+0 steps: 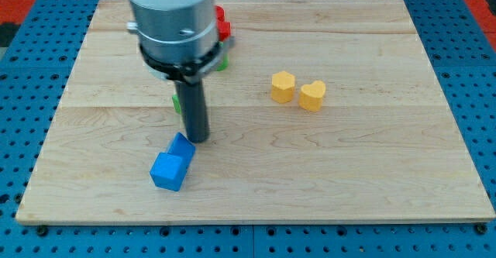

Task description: Move green circle right to the yellow blocks

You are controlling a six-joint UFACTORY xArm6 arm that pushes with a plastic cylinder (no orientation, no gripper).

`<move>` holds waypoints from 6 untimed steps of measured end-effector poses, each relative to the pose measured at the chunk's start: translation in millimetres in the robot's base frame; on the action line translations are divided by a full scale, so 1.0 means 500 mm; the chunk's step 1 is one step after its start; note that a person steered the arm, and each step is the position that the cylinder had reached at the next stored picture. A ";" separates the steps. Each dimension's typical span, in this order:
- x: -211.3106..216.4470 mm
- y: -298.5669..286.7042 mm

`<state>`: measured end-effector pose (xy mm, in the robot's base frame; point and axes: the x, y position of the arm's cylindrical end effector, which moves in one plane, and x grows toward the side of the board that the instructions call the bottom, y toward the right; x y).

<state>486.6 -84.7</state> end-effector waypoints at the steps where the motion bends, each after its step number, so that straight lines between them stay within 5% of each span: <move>1: -0.075 0.000; 3: -0.035 -0.065; 4: -0.113 -0.095; 6: -0.121 -0.006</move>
